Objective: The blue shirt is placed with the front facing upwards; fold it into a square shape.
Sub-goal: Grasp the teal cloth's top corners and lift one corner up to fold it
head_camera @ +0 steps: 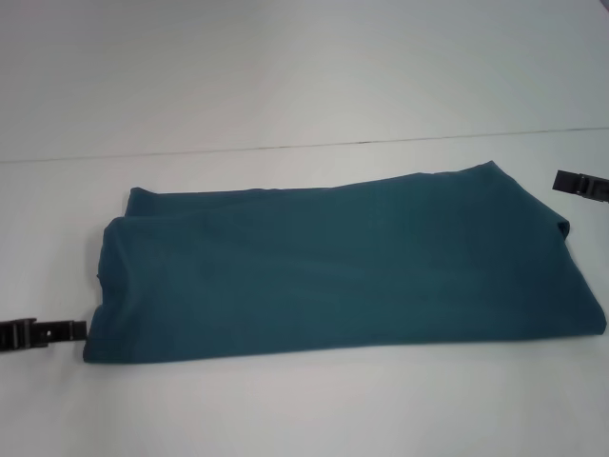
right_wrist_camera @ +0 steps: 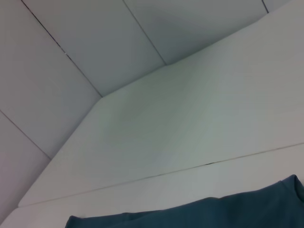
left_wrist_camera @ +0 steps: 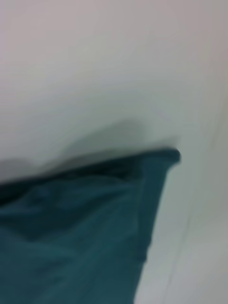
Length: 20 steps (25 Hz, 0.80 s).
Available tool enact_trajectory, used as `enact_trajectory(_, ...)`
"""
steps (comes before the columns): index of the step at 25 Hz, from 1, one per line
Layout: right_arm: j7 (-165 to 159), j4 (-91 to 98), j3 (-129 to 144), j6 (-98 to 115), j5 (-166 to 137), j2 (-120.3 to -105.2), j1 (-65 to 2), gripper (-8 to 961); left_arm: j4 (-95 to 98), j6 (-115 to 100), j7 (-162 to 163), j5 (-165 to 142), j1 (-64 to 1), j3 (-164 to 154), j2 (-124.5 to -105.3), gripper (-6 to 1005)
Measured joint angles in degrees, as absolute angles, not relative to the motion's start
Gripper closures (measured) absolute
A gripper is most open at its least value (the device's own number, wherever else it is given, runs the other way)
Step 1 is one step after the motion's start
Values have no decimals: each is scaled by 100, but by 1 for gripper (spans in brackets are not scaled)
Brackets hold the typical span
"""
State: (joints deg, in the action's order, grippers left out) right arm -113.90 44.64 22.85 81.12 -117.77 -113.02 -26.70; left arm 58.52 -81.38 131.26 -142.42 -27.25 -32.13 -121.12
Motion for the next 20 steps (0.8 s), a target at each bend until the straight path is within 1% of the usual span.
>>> enact_trajectory(11, -11395, 4464, 2285, 8119, -11777, -11287, -2629, 54, 5776, -8381, 13337, -14645, -2809, -3303, -12120, 308)
enact_trajectory(20, -11399, 4464, 2285, 8129, -11777, -11285, -2601, 54, 5339, -8357, 13411, -14717, -3022, -3314, -12068, 309)
